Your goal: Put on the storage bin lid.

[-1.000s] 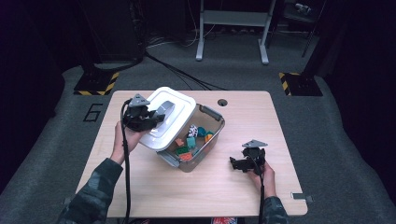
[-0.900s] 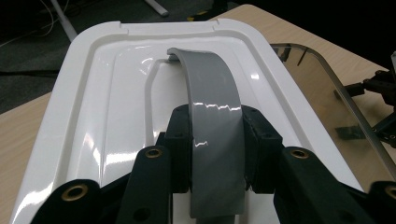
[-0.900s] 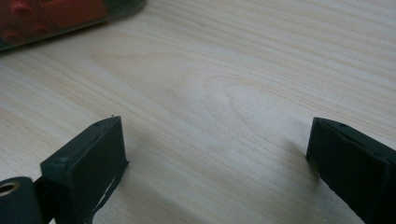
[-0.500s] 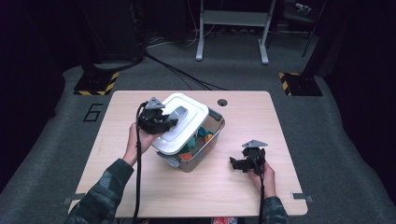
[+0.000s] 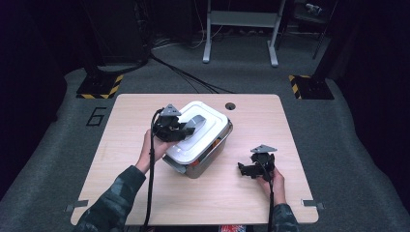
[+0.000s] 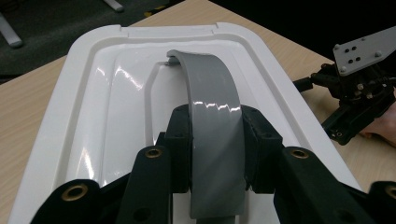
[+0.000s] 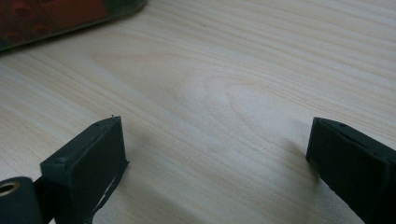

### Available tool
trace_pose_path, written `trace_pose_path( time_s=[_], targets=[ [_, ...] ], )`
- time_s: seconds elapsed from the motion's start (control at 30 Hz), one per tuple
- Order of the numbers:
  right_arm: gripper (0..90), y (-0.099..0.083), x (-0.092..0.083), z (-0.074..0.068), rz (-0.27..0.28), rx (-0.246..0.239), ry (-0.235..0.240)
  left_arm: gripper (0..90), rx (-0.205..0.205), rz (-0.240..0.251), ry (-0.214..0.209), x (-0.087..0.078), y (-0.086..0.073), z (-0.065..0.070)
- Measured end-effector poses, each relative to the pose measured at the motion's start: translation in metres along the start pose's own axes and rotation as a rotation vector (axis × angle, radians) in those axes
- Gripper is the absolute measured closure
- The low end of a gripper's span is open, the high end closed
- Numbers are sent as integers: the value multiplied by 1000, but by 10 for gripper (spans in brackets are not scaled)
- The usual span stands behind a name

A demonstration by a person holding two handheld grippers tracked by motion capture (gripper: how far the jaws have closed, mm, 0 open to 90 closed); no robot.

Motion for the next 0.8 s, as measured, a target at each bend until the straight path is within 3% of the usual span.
trace_pose_path(
  time_s=[0.4, 0.8],
  targets=[
    [39, 0, 0, 0, -1, -3, 1, 671, 10, -18, -17, 17, -5, 7],
    [38, 0, 0, 0, -2, -2, -1, 668, -18, -25, -11, 23, -9, 6]
  ],
)
Point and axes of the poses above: each handheld gripper's, and its own axes: x roughly forward along the jaws, y roughly out of its top, z roughly to its right, the point moved 3 cm from there along x, roughly forward along the jaws, and after that the axes turned 10 degrees about -x, right-handed, at the moved point
